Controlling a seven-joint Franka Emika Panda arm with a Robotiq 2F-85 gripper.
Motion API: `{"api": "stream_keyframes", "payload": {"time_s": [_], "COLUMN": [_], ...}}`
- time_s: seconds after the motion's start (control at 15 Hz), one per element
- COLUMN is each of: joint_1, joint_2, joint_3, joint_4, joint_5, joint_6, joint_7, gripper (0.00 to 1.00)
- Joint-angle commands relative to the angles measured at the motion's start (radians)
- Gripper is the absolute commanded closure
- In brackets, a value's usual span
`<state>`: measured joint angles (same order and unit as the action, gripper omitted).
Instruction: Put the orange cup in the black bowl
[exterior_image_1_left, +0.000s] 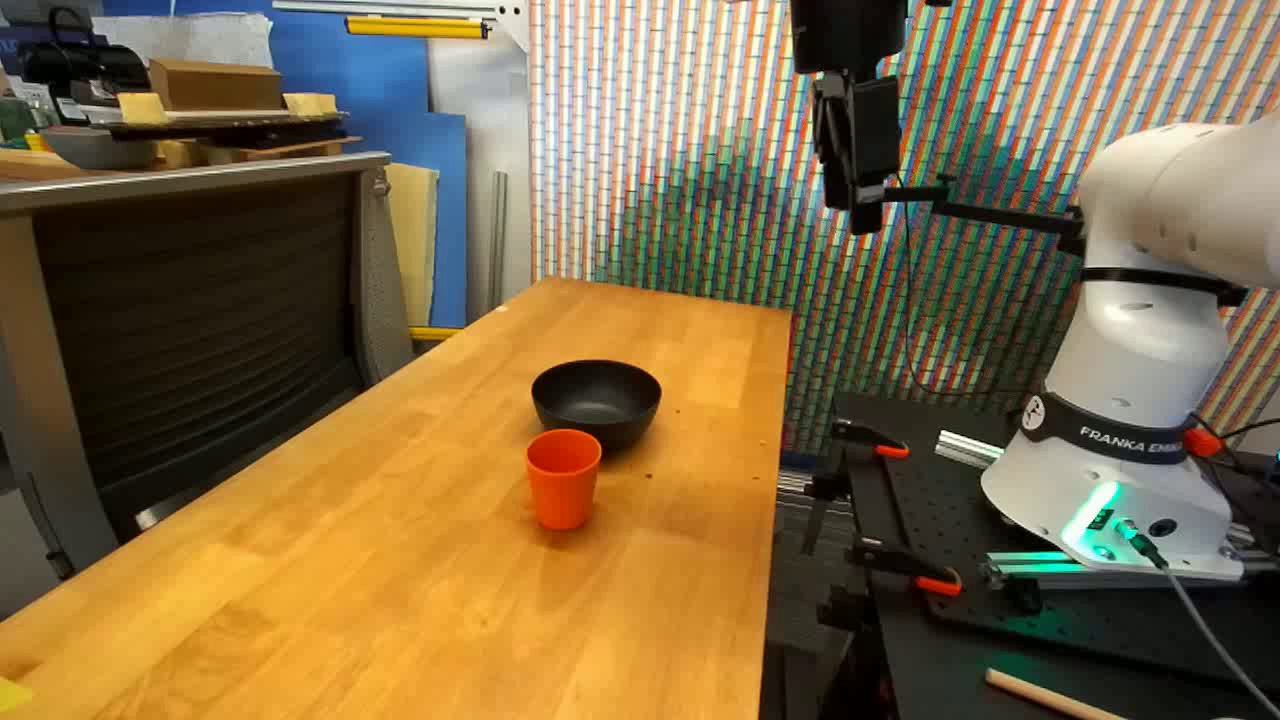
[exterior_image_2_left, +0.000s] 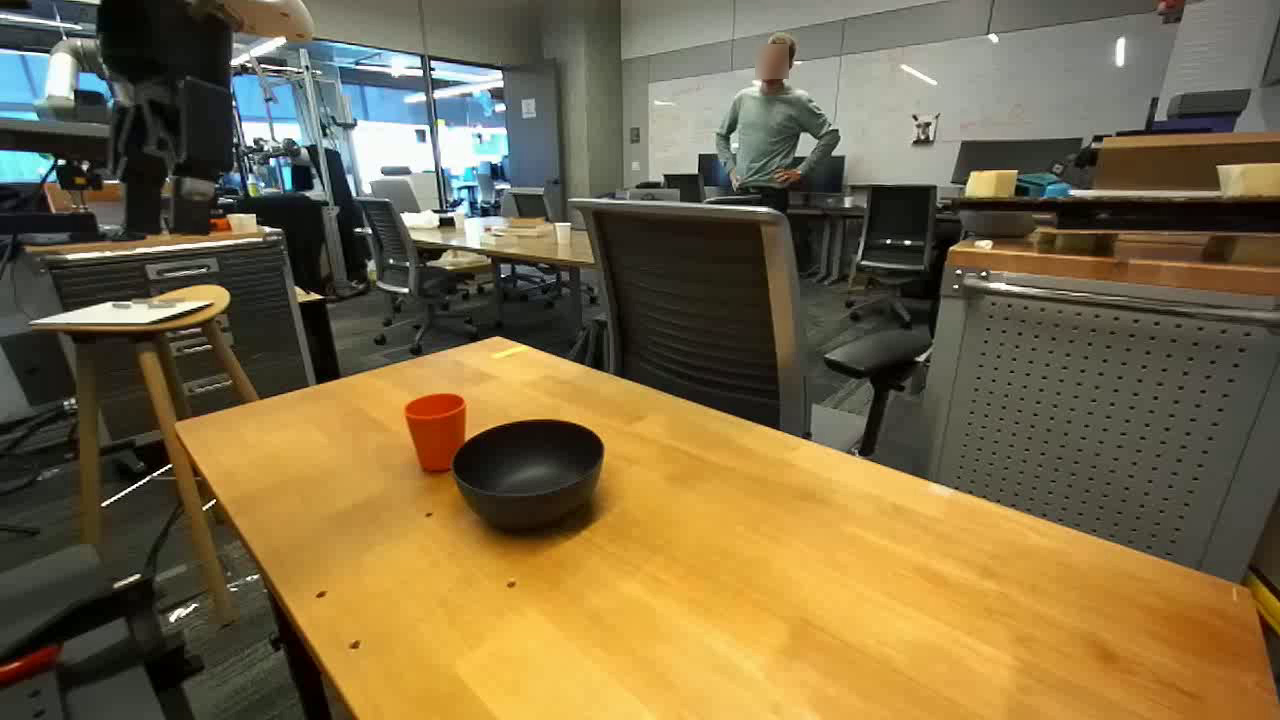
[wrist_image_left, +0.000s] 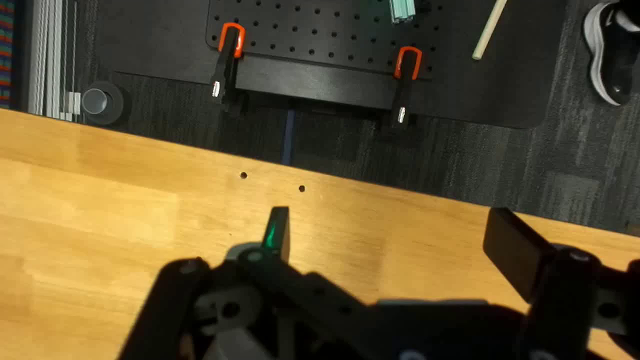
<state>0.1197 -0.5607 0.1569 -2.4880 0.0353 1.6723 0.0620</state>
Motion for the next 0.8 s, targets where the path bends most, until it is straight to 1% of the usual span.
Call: {"api": "stream_keyframes", "payload": {"time_s": [0.0,0.33,0.47,0.6,0.73], "joint_1": [0.006,0.005,-0.004,0.001,0.015], "joint_2": [0.001,0.015,0.083,0.177,0.298], "joint_3": [-0.005,-0.009,0.002,0.019,0.044], "joint_4": [0.003,0.011,0.021,0.045,0.086], "joint_5": [-0.002,0.006,0.011,0.017,0.015], "joint_6": [0.0,0.014,0.083,0.192,0.304], "joint_7": [0.003,0.001,0.039,0.071,0.097], "gripper": [0.0,0.0,0.0,0.0,0.0]}}
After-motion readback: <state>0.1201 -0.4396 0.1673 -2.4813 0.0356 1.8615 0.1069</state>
